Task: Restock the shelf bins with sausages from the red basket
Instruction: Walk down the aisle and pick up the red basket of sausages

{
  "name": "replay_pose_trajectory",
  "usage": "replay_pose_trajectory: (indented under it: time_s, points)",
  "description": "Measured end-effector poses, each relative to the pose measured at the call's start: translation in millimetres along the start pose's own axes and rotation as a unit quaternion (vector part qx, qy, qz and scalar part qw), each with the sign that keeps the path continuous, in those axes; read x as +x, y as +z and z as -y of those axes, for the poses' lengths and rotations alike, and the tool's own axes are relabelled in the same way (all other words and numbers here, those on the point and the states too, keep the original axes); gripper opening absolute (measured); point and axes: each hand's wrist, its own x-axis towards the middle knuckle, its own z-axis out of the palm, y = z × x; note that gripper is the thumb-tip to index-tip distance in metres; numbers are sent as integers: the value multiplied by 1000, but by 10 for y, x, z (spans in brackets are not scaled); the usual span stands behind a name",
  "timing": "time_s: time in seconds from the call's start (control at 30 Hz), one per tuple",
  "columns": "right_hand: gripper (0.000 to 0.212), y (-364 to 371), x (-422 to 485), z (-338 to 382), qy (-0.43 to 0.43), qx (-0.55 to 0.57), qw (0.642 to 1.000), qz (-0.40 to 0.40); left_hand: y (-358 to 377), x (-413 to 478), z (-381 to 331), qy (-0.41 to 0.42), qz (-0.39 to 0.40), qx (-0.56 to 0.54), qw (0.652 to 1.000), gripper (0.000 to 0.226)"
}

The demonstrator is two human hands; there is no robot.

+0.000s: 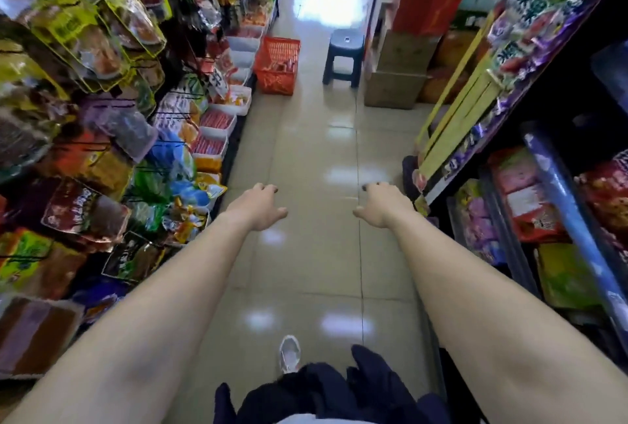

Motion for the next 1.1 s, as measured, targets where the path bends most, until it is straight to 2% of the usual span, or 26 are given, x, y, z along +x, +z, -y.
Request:
replay_pose_trajectory:
  time_s: [0.23, 0.53, 0.83, 1.1]
  points:
    - [63, -432, 1069, 435, -7, 9, 1000, -17, -743, 1112, 119, 22, 4, 9, 1000, 69]
    - [61, -979, 2917, 160, 29, 48, 998, 6, -1402, 2917, -187, 25, 43, 52, 997, 69]
    - [57, -2118, 4759, -41, 29, 28, 999, 8, -2363, 4704, -653, 4, 38, 0, 999, 68]
    - [53, -2782, 6521, 236, 18, 4, 1000, 23, -2994, 6446, -486, -3, 44, -1, 999, 68]
